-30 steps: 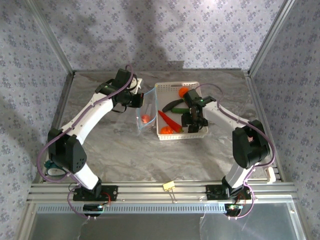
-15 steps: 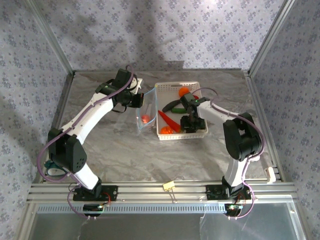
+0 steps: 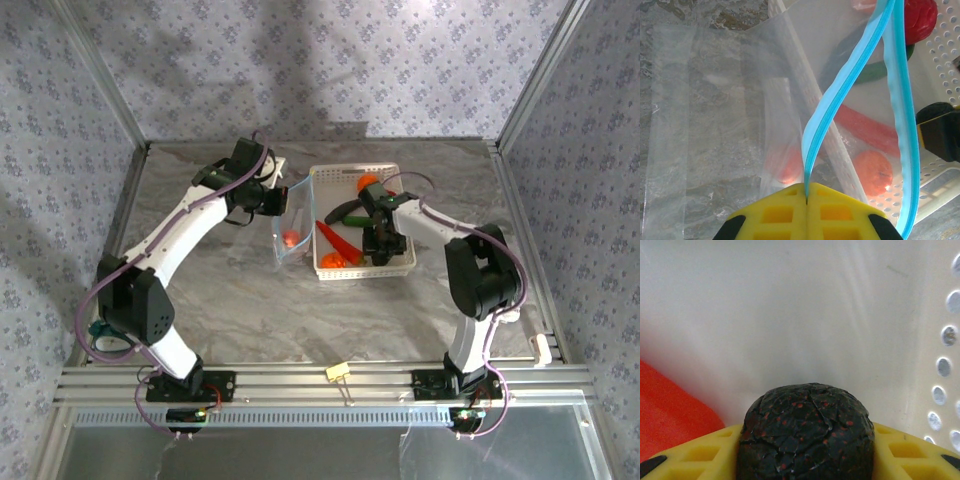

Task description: Place the food in the zip-top bag and seal the zipper

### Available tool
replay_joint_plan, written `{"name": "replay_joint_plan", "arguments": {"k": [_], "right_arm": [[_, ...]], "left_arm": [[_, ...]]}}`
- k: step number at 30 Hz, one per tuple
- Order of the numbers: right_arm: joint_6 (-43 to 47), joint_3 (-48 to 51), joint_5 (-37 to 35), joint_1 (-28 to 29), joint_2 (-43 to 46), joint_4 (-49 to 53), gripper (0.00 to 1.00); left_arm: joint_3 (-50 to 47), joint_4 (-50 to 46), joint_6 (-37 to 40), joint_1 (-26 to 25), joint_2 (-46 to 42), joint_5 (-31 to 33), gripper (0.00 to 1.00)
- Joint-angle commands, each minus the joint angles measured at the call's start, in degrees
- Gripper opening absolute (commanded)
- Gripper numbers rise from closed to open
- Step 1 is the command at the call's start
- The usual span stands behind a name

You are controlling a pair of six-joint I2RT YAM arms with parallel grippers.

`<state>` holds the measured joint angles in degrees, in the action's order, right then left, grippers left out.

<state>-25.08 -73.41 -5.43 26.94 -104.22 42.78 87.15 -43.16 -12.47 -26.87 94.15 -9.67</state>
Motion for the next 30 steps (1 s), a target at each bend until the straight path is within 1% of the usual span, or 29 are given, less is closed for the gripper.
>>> {"name": "replay_joint_plan", "arguments": {"k": [1, 3, 6, 10, 13, 17, 21, 30], "right_arm": [[0.9, -1.4, -1.8, 0.4, 6.3, 0.0, 0.41], [1.7, -1.6, -1.6, 0.7, 9.2, -1.2, 0.41], [3.1, -2.3, -1.7, 2.8, 13.6, -3.4, 0.41], [7.2, -2.5, -0.6, 8.9, 18.8, -11.6, 0.42], [9.4, -3.5, 1.6, 12.9, 20.4, -16.7, 0.42], [10.6, -4.8, 4.0, 16.2, 20.0, -21.6, 0.43], [11.5, -6.3, 4.2, 18.1, 17.6, -22.7, 0.45], [12.0, -7.1, 5.4, 19.7, 11.6, -28.6, 0.45]], "left_arm": [[1.1, 0.2, 0.8, 0.2, 0.8, -0.2, 0.00], [1.6, 0.0, 0.7, 0.3, 0.9, -0.2, 0.00], [2.4, -0.3, 0.9, 0.3, 0.9, -0.2, 0.00], [3.3, -0.4, 0.6, 0.3, 1.4, -0.3, 0.00], [3.8, -0.3, 0.4, 0.3, 1.6, -1.1, 0.00], [4.2, -0.1, 0.1, 0.2, 1.9, -1.7, 0.00], [4.7, -0.1, -0.1, 0.2, 2.0, -2.3, 0.00], [4.9, 0.1, -0.6, 0.2, 1.6, -3.9, 0.00]]}}
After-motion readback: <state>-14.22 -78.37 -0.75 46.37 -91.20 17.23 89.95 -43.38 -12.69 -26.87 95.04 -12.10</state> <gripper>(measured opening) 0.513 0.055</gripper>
